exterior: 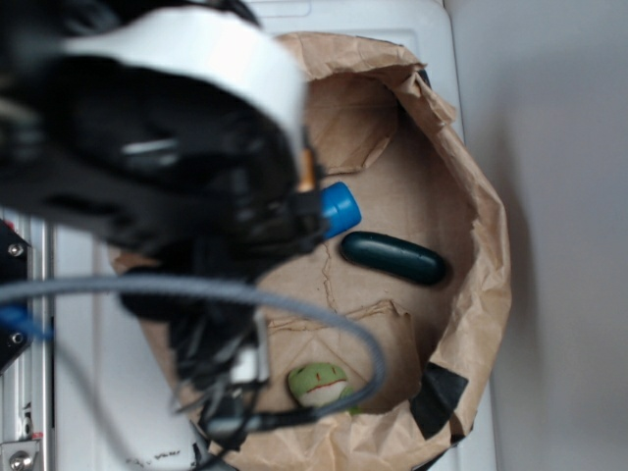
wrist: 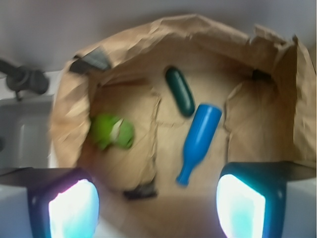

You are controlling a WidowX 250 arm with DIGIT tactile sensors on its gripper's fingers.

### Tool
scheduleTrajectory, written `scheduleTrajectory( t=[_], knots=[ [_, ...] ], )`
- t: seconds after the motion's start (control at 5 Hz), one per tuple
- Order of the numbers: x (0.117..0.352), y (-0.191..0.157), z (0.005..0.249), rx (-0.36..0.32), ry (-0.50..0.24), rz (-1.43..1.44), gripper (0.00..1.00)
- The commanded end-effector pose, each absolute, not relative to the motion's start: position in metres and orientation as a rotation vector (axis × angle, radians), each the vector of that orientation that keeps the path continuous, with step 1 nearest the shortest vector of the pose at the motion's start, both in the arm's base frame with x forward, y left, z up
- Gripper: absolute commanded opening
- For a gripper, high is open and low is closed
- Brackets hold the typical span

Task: Grab the blue bottle.

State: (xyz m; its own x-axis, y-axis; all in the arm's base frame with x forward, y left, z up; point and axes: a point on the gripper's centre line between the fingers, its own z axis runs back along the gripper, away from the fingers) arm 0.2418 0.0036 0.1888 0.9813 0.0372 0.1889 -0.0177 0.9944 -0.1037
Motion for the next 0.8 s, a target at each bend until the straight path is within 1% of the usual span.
scheduleTrajectory(
  t=[0.0, 0.4, 0.6],
  knots=[
    [0.249, 0.011, 0.206, -0.095, -0.257, 0.042, 1.0],
    [0.249, 0.011, 0.206, -0.095, -0.257, 0.042, 1.0],
    [0.248, 0.017, 0.157, -0.012, -0.266, 0.036, 1.0]
  ],
)
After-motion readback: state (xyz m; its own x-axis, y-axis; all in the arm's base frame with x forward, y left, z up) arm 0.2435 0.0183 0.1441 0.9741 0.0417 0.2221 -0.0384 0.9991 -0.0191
